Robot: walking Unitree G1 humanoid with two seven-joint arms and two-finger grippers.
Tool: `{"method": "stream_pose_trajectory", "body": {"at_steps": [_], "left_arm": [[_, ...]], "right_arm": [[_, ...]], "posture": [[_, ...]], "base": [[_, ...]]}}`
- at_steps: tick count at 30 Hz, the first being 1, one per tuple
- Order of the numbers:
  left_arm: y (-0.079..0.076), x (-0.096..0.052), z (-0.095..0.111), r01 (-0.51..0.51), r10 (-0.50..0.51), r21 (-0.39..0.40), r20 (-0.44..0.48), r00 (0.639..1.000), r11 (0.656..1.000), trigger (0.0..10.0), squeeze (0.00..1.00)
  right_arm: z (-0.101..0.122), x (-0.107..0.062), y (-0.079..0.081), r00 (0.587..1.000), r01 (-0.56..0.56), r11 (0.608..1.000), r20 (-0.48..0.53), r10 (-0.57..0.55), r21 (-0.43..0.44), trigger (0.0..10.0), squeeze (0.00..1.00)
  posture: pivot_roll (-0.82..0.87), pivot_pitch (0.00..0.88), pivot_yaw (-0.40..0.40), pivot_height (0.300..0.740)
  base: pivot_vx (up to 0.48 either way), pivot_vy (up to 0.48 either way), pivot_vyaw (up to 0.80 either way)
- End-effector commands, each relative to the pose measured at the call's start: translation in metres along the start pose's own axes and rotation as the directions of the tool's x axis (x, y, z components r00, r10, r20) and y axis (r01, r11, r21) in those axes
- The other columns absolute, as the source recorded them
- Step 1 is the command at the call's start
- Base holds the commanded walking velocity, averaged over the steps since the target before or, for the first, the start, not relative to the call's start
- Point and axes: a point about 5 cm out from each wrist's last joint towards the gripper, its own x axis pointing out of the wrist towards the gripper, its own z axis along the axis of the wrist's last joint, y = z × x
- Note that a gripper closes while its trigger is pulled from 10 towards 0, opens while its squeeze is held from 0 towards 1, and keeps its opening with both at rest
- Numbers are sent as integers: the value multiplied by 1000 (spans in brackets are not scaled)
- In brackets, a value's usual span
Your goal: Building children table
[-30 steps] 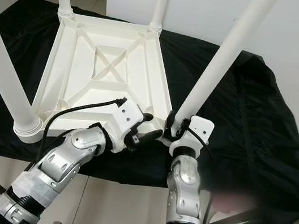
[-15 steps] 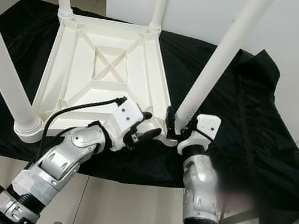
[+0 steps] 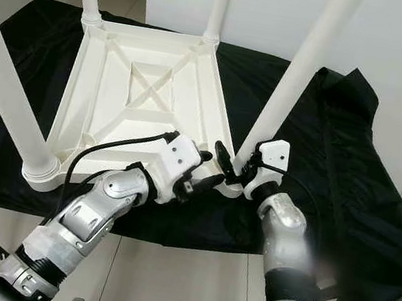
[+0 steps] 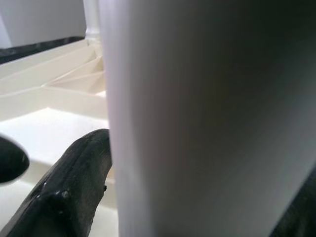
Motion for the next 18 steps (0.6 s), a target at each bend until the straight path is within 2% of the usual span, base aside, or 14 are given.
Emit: {"method": "stream_pose_trajectory", "body": {"at_steps": [1, 4, 5, 7, 8, 9, 10, 11, 18], "left_arm": [[-3, 0, -2, 5, -5, 3, -7, 1000, 1000, 10000, 0], [-3, -1, -3, 8, -8, 1, -12, 1000, 1000, 10000, 0], [-3, -2, -4, 10, -10, 0, -13, 1000, 1000, 10000, 0], [-3, -3, -4, 13, -13, -2, -16, 1000, 1000, 10000, 0], [-3, -4, -5, 19, -19, 0, -20, 1000, 1000, 10000, 0], [-4, -4, -6, 25, -24, 1, -22, 999, 1000, 10000, 0], [-4, -4, -6, 25, -24, 1, -22, 999, 1000, 10000, 0], [-4, -5, -7, 32, -32, 4, -25, 999, 999, 10000, 0], [-5, -5, -7, 35, -35, 4, -25, 999, 999, 10000, 0]], "right_arm": [[-4, -2, -2, 999, -27, 999, -30, 26, -24, 10000, 0], [-9, -5, -3, 998, -48, 998, -53, 46, -36, 10000, 0], [-11, -6, -3, 997, -54, 998, -56, 51, -38, 6235, 0], [-11, -7, -4, 997, -59, 997, -57, 57, -40, 6235, 0], [-12, -8, -4, 997, -61, 997, -56, 59, -42, 1843, 0], [-12, -9, -4, 997, -60, 997, -55, 57, -45, 1020, 0], [-12, -9, -4, 997, -60, 997, -55, 57, -45, 1020, 0], [-15, -10, -5, 997, -54, 998, -55, 52, -34, 0, 0], [-18, -13, -6, 998, -29, 999, -55, 28, -21, 0, 0]], "posture": [[-5, 58, -47, 740], [-7, 60, -43, 740], [-7, 60, -43, 740], [-9, 60, -41, 740], [-12, 60, -39, 740], [-12, 60, -38, 740], [-12, 60, -38, 740], [-14, 58, -37, 740], [-13, 52, -39, 740]], "base": [[0, 0, 0], [0, 0, 0], [0, 0, 0], [0, 0, 0], [0, 0, 0], [0, 0, 0], [0, 0, 0], [0, 0, 0], [0, 0, 0]]}}
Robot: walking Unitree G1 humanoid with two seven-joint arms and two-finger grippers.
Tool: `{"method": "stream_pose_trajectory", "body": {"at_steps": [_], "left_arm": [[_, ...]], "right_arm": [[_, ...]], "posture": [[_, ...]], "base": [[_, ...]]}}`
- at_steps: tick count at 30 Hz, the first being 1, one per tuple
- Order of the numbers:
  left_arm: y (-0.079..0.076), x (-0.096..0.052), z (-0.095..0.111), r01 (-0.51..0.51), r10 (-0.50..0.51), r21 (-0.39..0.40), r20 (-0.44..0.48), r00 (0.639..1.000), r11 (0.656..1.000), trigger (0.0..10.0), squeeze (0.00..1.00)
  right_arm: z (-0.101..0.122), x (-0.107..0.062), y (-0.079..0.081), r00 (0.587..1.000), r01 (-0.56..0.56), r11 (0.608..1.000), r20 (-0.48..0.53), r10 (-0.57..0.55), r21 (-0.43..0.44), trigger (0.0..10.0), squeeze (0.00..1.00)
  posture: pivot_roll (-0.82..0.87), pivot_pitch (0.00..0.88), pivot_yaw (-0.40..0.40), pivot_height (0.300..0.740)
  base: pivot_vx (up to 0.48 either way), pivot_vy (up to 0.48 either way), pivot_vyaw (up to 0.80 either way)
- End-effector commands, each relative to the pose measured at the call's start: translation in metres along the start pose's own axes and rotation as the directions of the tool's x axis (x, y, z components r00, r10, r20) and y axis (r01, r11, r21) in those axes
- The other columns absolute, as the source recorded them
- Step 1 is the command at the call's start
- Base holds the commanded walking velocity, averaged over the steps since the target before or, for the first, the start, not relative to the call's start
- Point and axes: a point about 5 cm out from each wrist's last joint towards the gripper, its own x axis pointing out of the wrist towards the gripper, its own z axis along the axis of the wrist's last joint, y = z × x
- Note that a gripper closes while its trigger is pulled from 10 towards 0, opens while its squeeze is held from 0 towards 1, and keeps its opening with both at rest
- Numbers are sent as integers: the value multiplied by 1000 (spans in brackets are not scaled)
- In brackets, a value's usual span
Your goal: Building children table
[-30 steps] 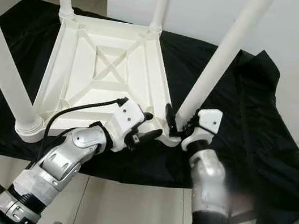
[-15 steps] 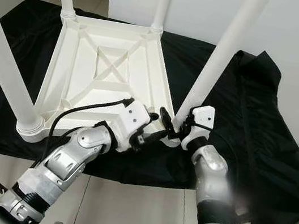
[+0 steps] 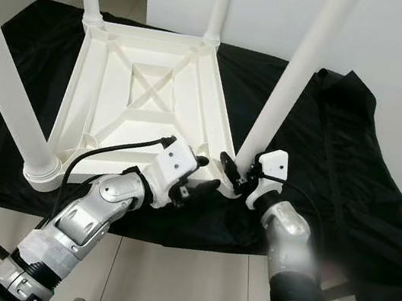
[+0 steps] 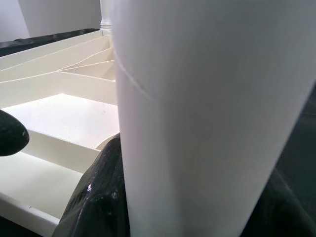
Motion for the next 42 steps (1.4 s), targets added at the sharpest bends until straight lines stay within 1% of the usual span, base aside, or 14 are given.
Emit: {"method": "stream_pose_trajectory", "body": {"at_steps": [1, 2, 3, 4, 15, 20, 22, 24, 25, 26, 28, 29, 32, 42], "left_arm": [[-5, 2, 1, 25, -25, 4, 3, 1000, 1000, 10000, 0], [-5, 2, 1, 25, -25, 4, 3, 1000, 1000, 10000, 0], [-5, 2, 1, 25, -25, 4, 3, 1000, 1000, 10000, 0], [-5, 2, 1, 26, -26, 4, 3, 1000, 1000, 10000, 0], [-7, 1, 1, 29, -29, 0, 3, 1000, 1000, 10000, 0], [-10, 1, 0, 34, -34, -1, 3, 999, 999, 10000, 0], [-10, 1, 0, 36, -36, -1, 3, 999, 999, 10000, 0], [-10, 1, 0, 36, -36, -1, 3, 999, 999, 10000, 0], [-11, 2, 1, 38, -38, -1, 5, 999, 999, 10000, 0], [-11, 2, 1, 38, -38, -1, 5, 999, 999, 10000, 0], [-12, 2, 1, 39, -39, -2, 7, 999, 999, 10000, 0], [-12, 2, 1, 39, -39, -2, 7, 999, 999, 10000, 0], [-13, 2, 1, 42, -42, -5, 8, 999, 999, 10000, 0], [-13, 1, 0, 40, -40, -11, 3, 999, 999, 10000, 0]], "right_arm": [[-8, -6, -2, 999, 40, 999, -25, -40, -3, 1725, 0], [-8, -6, -2, 999, 40, 999, -25, -40, -3, 1725, 0], [-9, -7, -2, 998, 48, 999, -26, -48, 0, 4824, 0], [-9, -8, -3, 998, 64, 998, -26, -64, 7, 10000, 0], [-8, -8, 3, 984, 178, 982, -40, -176, 57, 10000, 0], [-10, -10, 13, 933, 360, 928, -41, -358, 96, 10000, 0], [-12, -12, 14, 871, 491, 857, -60, -488, 156, 10000, 0], [-12, -12, 14, 871, 491, 857, -60, -488, 156, 10000, 0], [-13, -15, 19, 794, 606, 777, -81, -602, 169, 10000, 0], [-13, -15, 19, 794, 606, 777, -81, -602, 169, 10000, 0], [-14, -18, 23, 710, 702, 691, -111, -695, 171, 10000, 0], [-14, -18, 23, 710, 702, 691, -111, -695, 171, 10000, 0], [-18, -19, 33, 612, 791, 603, -176, -771, 107, 10000, 0], [-14, -14, 44, 662, 749, 638, -182, -727, 178, 10000, 0]], "posture": [[-12, 50, -40, 740], [-12, 50, -40, 740], [-12, 50, -40, 740], [-11, 47, -41, 740], [-13, 40, -45, 740], [-18, 38, -52, 740], [-18, 38, -53, 740], [-18, 38, -53, 740], [-22, 39, -54, 740], [-22, 39, -54, 740], [-23, 40, -55, 740], [-23, 40, -55, 740], [-23, 40, -56, 740], [-17, 46, -64, 740]], "base": [[0, 0, 0], [0, 0, 0], [0, 0, 0], [0, 0, 0], [0, 0, 0], [0, 0, 0], [0, 0, 0], [0, 0, 0], [0, 0, 0], [0, 0, 0], [0, 0, 0], [0, 0, 0], [0, 0, 0], [0, 0, 0]]}}
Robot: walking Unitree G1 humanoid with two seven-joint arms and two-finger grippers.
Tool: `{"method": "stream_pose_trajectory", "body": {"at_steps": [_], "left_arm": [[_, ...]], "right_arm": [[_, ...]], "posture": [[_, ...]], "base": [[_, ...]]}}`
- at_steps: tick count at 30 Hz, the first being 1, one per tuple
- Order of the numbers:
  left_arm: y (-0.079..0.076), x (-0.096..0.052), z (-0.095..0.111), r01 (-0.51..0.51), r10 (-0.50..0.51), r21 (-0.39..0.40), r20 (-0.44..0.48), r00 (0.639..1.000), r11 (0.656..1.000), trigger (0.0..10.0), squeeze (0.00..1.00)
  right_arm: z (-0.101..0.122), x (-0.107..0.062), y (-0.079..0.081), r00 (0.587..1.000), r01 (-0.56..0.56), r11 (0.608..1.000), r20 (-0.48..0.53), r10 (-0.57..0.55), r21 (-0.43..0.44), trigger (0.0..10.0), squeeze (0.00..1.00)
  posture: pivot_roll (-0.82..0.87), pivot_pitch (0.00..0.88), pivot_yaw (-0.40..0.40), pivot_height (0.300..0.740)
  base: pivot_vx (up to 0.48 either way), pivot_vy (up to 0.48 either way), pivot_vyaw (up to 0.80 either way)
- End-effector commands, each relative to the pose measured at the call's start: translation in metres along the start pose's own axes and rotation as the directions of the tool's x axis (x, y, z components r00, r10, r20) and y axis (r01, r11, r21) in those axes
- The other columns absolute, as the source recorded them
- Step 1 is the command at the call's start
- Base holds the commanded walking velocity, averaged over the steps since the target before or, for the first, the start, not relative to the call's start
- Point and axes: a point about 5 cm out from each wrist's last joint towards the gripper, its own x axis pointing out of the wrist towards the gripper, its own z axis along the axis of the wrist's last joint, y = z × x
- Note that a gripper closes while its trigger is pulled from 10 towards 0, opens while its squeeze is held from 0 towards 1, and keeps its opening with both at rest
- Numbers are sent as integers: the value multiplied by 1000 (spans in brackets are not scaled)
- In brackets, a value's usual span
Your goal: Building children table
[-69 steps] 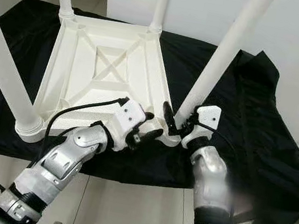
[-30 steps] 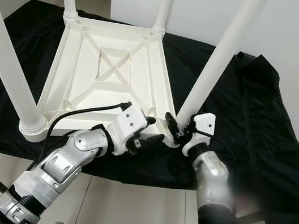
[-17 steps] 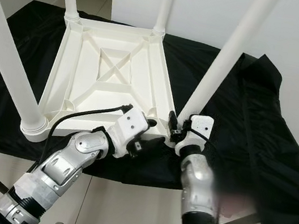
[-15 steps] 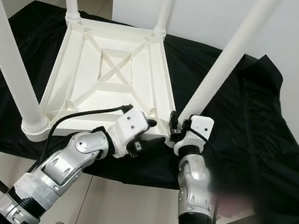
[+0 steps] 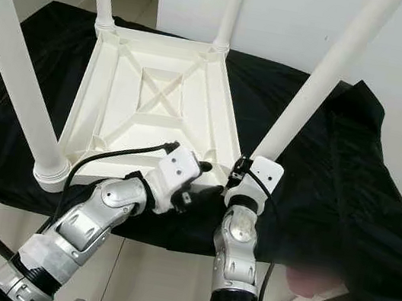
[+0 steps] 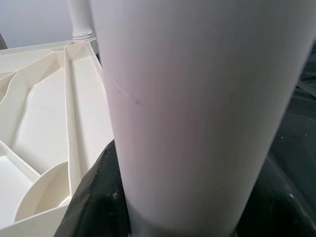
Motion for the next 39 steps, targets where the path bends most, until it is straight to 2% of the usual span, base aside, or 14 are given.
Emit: {"method": "stream_pose_trajectory", "body": {"at_steps": [1, 2, 3, 11, 12, 13, 16, 22, 29, 32, 36, 37, 38, 39], "left_arm": [[-5, 1, 0, 15, -15, -7, -2, 1000, 1000, 10000, 0], [-5, 1, 0, 15, -15, -7, -2, 1000, 1000, 10000, 0], [-4, 1, 0, 13, -13, -8, -4, 1000, 1000, 10000, 0], [-3, 0, -1, 14, -14, -6, -6, 1000, 1000, 10000, 0], [-3, 0, -1, 13, -13, -6, -6, 1000, 1000, 10000, 0], [-3, 0, -1, 13, -13, -6, -6, 1000, 1000, 10000, 0], [-3, 0, 0, 12, -12, -6, -6, 1000, 1000, 10000, 0], [-3, -1, 0, 11, -11, -7, -7, 1000, 1000, 10000, 0], [-3, -1, -1, 17, -17, -8, -9, 1000, 1000, 10000, 0], [-7, -4, -2, 70, -71, -18, -13, 997, 997, 10000, 0], [-8, -5, -2, 79, -79, -16, -13, 997, 997, 10000, 0], [-8, -5, -2, 78, -78, -14, -13, 997, 997, 10000, 0], [-8, -5, -2, 78, -78, -14, -13, 997, 997, 10000, 0], [-7, -5, -1, 75, -75, -14, -13, 997, 997, 10000, 0]], "right_arm": [[-16, -5, -13, 995, 52, 998, -84, -50, 27, 10000, 0], [-16, -5, -13, 995, 52, 998, -84, -50, 27, 10000, 0], [-10, -5, -10, 998, 27, 999, -52, -24, 40, 10000, 1000], [-1, -6, -10, 998, -58, 998, 10, 58, 32, 10000, 1000], [0, -7, -12, 996, -91, 996, 21, 91, 23, 10000, 192], [1, -8, -13, 992, -120, 993, 28, 120, 15, 10000, 0], [1, -9, -15, 985, -170, 985, 32, 170, 11, 10000, 0], [6, -3, -28, 925, -375, 926, 52, 376, -33, 10000, 0], [13, 5, -35, 890, -449, 891, 55, 452, -68, 10000, 0], [16, 13, -36, 815, -575, 810, 11, 580, -118, 10000, 0], [13, 16, -36, 779, -624, 770, -29, 626, -138, 10000, 0], [11, 17, -35, 763, -643, 752, -45, 644, -144, 8824, 0], [11, 17, -35, 763, -643, 752, -45, 644, -144, 8824, 0], [8, 20, -33, 737, -674, 722, -72, 673, -157, 4118, 0]], "posture": [[-17, 46, -64, 740], [-17, 46, -64, 740], [-17, 45, -62, 740], [-18, 44, -61, 740], [-18, 44, -62, 740], [-18, 44, -61, 740], [-19, 44, -61, 740], [-20, 49, -59, 740], [-19, 50, -54, 740], [-19, 53, -50, 740], [-18, 54, -49, 740], [-17, 56, -48, 740], [-17, 56, -48, 740], [-16, 60, -48, 740]], "base": [[0, 0, 0], [0, 0, 0], [0, 0, 0], [0, 0, 0], [0, 0, 0], [0, 0, 0], [0, 0, 0], [0, 0, 0], [0, 0, 0], [0, 0, 0], [0, 0, 0], [0, 0, 0], [0, 0, 0], [0, 0, 0]]}}
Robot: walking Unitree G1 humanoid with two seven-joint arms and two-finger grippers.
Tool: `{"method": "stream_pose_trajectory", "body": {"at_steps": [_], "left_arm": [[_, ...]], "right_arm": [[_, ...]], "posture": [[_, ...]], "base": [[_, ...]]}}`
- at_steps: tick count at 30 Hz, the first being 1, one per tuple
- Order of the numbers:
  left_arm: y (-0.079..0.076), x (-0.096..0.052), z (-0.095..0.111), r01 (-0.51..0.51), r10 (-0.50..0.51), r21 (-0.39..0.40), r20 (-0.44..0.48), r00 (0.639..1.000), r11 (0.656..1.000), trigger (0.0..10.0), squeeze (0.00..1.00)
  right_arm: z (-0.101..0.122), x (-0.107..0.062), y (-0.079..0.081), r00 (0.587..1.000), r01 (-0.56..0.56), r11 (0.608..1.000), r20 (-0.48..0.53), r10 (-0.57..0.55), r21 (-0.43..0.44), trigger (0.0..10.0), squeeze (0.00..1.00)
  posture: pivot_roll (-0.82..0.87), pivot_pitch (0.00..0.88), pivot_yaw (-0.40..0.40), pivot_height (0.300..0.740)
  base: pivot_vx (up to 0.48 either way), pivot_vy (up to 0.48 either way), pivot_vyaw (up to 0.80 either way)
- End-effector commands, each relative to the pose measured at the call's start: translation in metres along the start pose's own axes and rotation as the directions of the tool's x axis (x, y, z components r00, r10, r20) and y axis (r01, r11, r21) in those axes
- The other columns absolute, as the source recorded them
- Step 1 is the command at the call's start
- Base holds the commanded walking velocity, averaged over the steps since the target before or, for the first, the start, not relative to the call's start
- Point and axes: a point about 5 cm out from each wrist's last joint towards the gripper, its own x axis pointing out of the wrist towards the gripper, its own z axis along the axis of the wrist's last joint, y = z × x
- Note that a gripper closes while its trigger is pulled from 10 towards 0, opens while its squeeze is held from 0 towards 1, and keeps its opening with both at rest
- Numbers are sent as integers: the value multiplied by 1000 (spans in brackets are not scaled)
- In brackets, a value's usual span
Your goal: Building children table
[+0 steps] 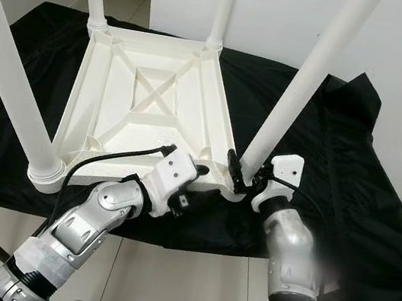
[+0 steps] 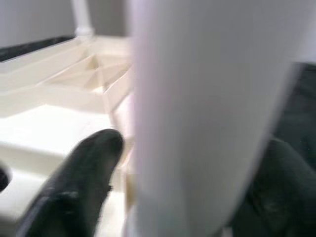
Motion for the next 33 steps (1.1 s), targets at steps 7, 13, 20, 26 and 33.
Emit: {"method": "stream_pose_trajectory", "body": {"at_steps": [7, 13, 20, 26, 33], "left_arm": [[-3, 0, 2, 61, -61, 14, -6, 998, 998, 10000, 0], [-3, -1, 2, 58, -58, 12, -9, 998, 998, 10000, 0], [-2, -1, 3, 62, -62, 12, -11, 998, 998, 10000, 0], [-4, -1, 2, 68, -68, 9, -15, 998, 998, 10000, 0], [-4, -1, 1, 67, -67, 3, -17, 998, 998, 10000, 0]], "right_arm": [[-7, 3, -5, 997, -67, 998, -44, 66, -19, 0, 0], [-9, 2, -7, 996, -71, 997, -50, 70, -18, 0, 0], [-6, 1, -9, 1000, -9, 998, -24, 10, 65, 10000, 0], [-4, 2, -5, 997, 64, 996, -35, -62, 59, 10000, 0], [-8, 1, 9, 962, 269, 956, -80, -261, 115, 10000, 0]], "posture": [[-9, 68, -48, 740], [-9, 70, -48, 740], [-16, 74, -40, 740], [-21, 79, -38, 740], [-23, 80, -39, 740]], "base": [[0, 0, 0], [0, 0, 0], [0, 0, 0], [0, 0, 0], [0, 0, 0]]}}
